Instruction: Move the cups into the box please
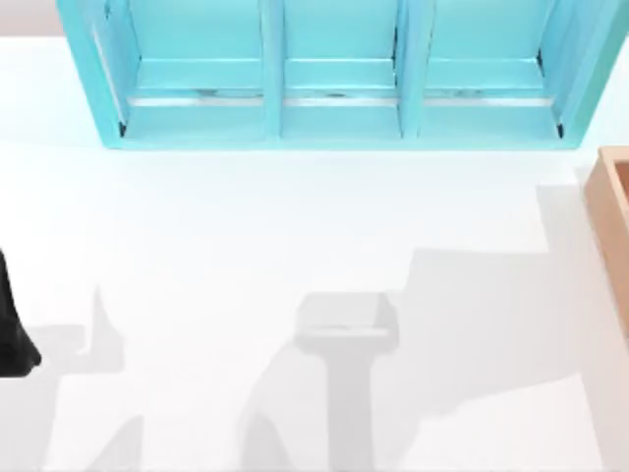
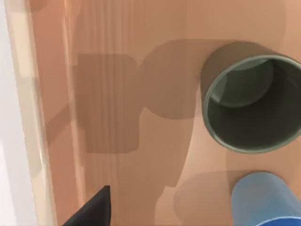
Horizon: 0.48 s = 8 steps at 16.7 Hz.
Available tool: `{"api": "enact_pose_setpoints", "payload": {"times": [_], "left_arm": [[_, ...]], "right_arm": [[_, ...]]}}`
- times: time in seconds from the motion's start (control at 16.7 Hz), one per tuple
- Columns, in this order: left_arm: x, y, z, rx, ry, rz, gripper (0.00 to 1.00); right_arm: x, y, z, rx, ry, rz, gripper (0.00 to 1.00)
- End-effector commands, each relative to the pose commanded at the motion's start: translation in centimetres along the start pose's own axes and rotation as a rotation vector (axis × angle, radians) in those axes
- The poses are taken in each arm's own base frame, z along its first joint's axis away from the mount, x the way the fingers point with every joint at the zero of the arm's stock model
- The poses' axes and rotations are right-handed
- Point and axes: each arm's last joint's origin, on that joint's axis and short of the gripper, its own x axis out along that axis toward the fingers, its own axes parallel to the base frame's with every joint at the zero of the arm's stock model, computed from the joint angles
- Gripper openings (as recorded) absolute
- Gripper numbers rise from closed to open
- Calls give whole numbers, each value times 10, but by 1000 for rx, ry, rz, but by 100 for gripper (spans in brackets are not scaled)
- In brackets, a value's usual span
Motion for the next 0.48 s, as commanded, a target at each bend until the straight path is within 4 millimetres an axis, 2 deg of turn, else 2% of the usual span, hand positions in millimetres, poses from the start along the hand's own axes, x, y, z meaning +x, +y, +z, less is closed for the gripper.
{"api": "enact_pose_setpoints", "payload": {"times": [0.3, 0.48], "left_arm": [[0, 0, 0, 0, 0, 0, 100], [0, 0, 0, 0, 0, 0, 100]], "right_arm": [[-51, 4, -5, 0, -16, -4, 100], [-59, 5, -6, 1, -16, -1, 100]]}}
